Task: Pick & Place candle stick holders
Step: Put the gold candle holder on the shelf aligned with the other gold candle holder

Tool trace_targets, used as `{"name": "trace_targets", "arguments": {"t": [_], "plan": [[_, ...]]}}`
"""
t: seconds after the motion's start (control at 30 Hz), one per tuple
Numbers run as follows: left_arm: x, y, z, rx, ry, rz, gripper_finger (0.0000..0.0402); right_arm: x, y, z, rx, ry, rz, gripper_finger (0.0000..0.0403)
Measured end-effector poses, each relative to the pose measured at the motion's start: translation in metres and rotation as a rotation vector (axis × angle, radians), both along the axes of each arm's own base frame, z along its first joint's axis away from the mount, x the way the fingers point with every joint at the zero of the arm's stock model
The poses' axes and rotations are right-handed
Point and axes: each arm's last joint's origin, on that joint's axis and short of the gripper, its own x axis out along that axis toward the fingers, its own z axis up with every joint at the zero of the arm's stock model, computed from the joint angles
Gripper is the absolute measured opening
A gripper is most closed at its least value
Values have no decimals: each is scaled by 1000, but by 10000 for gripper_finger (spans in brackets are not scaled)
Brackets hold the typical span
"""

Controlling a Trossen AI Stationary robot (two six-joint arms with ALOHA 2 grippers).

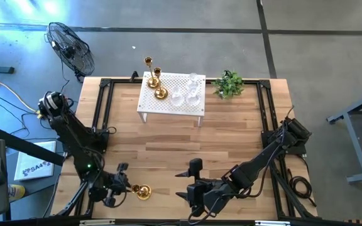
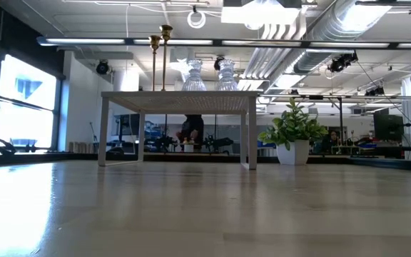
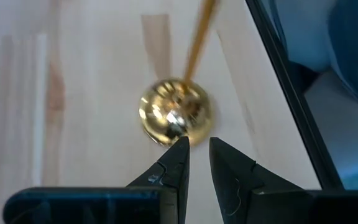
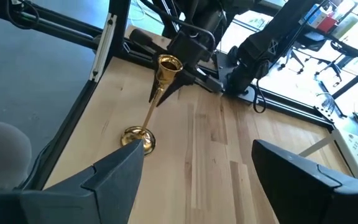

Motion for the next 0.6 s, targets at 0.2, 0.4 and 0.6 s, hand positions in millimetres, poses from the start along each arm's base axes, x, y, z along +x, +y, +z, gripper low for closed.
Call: {"name": "trace_targets", "arguments": {"t": [0.2, 0.4, 0.6], "plan": [[2, 0, 2, 6, -52, 44, 60, 0, 0, 0, -1, 0, 1, 291], [2, -6, 7, -19, -100, -12, 60, 0, 0, 0, -2, 1, 2, 291], [-1, -10, 9, -1, -151, -43, 60, 0, 0, -1, -8, 8, 2, 291]]}}
